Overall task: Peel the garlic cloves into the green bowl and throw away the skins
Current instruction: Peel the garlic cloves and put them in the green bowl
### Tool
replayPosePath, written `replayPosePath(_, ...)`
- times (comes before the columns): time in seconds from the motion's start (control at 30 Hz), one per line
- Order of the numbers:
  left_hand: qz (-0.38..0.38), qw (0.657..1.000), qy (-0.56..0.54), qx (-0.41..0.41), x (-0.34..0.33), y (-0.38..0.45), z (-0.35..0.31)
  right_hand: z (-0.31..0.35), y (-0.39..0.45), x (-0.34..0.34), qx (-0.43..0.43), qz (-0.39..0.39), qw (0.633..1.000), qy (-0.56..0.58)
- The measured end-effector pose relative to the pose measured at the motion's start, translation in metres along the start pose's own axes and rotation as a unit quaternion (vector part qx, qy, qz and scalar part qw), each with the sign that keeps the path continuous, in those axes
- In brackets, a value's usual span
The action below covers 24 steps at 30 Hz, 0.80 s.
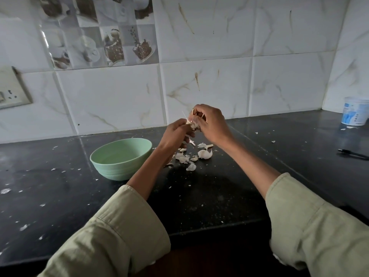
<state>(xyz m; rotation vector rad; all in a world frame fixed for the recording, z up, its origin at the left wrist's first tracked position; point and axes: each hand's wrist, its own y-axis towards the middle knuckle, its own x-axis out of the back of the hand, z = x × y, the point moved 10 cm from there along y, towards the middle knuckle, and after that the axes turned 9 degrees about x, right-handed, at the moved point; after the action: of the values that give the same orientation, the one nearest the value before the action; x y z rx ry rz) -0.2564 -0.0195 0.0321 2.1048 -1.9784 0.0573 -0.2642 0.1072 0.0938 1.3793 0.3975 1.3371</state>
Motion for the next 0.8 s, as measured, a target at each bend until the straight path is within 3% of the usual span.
replayPosePath(0.2, -0.136, 0.987, -0.024, -0.082, 0.029, 0.0, -0.008, -0.02, -0.014, -0.027, -0.16, 0.076, 0.98, 0.086)
replayPosePath(0.33, -0.148, 0.985, -0.043, -0.082, 0.029, 0.003, -0.005, -0.021, -0.027, -0.036, -0.243, 0.12, 0.953, 0.138)
replayPosePath(0.43, -0.153, 0.984, -0.034, -0.086, 0.027, 0.004, -0.003, -0.01, -0.031, -0.045, -0.24, 0.15, 0.945, 0.164)
replayPosePath(0.63, -0.1, 0.991, -0.083, -0.031, 0.022, 0.008, 0.004, -0.012, -0.024, -0.041, -0.211, 0.109, 0.963, 0.125)
replayPosePath(0.8, -0.055, 0.993, -0.025, -0.102, 0.007, -0.002, -0.014, -0.014, -0.021, -0.029, -0.188, 0.093, 0.977, 0.024)
